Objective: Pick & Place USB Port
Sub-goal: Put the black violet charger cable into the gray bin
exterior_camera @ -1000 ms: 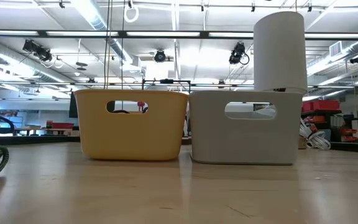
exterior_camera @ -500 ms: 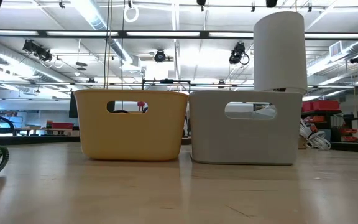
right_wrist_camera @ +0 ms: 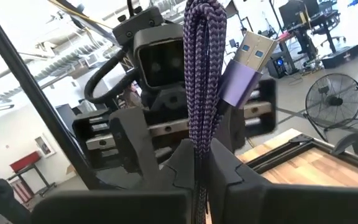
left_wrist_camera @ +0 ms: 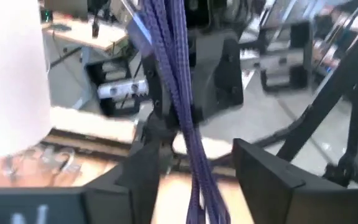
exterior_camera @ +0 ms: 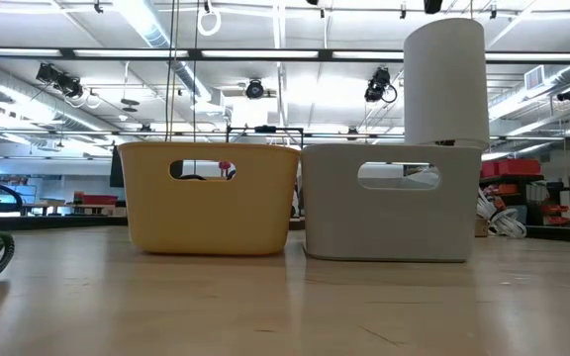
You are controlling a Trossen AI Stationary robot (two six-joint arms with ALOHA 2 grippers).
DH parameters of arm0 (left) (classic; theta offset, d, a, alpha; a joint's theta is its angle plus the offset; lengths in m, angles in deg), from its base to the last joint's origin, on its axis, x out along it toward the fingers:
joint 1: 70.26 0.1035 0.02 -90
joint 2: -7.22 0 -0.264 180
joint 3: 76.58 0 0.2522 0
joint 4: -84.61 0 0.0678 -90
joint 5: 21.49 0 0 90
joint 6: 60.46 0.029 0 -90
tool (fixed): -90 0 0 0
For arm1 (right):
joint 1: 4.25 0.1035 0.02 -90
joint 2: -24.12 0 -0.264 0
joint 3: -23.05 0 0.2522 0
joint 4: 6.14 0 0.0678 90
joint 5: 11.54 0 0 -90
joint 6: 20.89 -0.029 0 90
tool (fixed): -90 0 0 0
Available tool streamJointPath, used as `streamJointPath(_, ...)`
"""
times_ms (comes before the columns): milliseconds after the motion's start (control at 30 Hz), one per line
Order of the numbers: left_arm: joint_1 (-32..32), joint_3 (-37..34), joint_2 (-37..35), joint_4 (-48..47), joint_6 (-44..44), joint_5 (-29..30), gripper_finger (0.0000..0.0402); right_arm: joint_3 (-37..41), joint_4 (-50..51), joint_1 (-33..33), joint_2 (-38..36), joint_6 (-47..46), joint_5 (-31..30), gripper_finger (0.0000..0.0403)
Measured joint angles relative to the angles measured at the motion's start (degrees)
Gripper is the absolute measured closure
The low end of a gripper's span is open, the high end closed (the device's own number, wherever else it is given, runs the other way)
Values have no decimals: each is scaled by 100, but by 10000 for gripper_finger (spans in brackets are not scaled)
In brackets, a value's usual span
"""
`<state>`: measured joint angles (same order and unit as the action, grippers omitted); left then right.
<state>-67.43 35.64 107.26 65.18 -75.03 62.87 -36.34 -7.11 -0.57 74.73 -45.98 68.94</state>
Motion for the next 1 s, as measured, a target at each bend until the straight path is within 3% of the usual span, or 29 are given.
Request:
streamJointPath(300,117,2,-634,-1132,607,536,140,0,1008,22,141,-1022,-63,394)
streamJointPath(600,114,7,-1099,-2056,774,694,147,4,1674,195,1103,-2232,-153,394)
streamJointPath(1000,81,2,-1331,-3383,602,696,152,4,1609,303,2640,-3307,32,394)
